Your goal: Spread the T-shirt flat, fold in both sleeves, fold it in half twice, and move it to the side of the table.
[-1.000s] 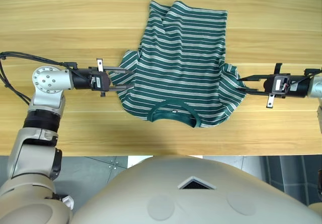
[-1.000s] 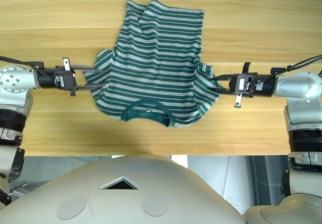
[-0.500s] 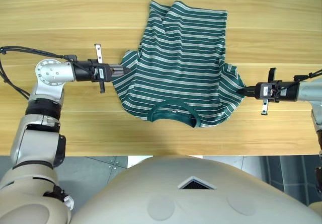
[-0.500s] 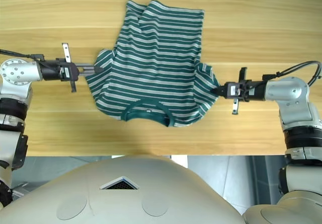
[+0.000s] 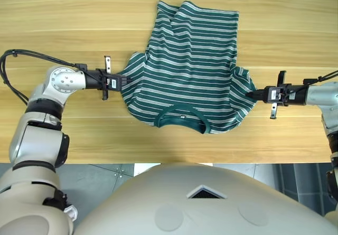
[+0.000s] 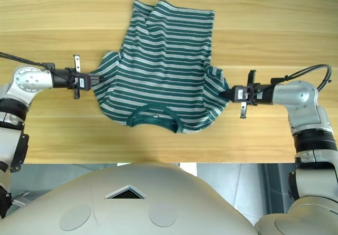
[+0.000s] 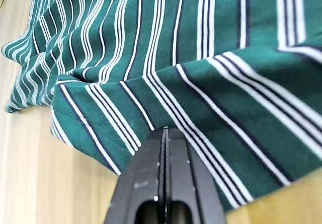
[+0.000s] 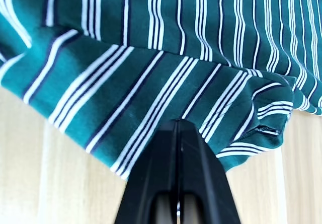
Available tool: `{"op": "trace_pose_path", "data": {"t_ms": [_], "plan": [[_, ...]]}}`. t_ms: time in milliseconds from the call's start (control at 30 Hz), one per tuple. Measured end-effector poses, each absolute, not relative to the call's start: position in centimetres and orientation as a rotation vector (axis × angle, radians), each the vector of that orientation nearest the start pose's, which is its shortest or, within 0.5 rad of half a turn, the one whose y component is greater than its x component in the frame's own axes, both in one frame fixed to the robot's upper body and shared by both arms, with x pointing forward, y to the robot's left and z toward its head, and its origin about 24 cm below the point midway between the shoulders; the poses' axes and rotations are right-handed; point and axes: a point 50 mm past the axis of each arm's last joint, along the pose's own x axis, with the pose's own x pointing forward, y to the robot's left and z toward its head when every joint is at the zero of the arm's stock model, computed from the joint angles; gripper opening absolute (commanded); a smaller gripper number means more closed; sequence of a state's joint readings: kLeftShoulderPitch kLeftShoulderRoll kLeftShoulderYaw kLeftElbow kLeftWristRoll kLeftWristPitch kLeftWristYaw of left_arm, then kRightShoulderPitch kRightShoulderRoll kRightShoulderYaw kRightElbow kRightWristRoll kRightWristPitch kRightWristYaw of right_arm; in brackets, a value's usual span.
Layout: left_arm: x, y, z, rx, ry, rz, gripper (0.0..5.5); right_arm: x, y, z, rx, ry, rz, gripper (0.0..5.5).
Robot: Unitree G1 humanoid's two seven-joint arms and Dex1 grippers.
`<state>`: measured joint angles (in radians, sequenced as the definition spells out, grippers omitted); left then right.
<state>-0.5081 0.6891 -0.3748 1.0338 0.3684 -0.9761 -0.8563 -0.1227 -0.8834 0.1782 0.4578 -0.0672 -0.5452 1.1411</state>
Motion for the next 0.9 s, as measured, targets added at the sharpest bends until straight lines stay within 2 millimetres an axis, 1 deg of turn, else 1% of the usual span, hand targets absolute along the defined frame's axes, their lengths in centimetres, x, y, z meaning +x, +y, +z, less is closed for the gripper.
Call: {"op": "trace_pose_path", "data": {"t_ms": [200, 333, 567, 633, 900], "plan": [[27.5, 23.8, 1.9, 1.241, 0.201, -1.335, 0.01, 22.2, -28.1, 3.9, -0.919, 0.457, 1.262, 0.00], [26.5, 23.6, 1.9, 1.293, 0.158, -1.417, 0.01, 22.2, -28.7, 3.4, -0.941, 0.486, 1.236, 0.00], [24.0, 22.3, 1.7, 1.222, 0.072, -1.538, 0.01, 22.3, -29.8, 3.3, -0.972, 0.501, 1.171, 0.00], [23.1, 22.1, 1.6, 1.189, 0.064, -1.569, 0.01, 22.3, -30.6, 3.6, -0.986, 0.521, 1.140, 0.00], [21.8, 22.2, 1.5, 1.153, 0.094, -1.595, 0.01, 21.7, -31.5, 3.7, -0.982, 0.544, 1.106, 0.00]]}}
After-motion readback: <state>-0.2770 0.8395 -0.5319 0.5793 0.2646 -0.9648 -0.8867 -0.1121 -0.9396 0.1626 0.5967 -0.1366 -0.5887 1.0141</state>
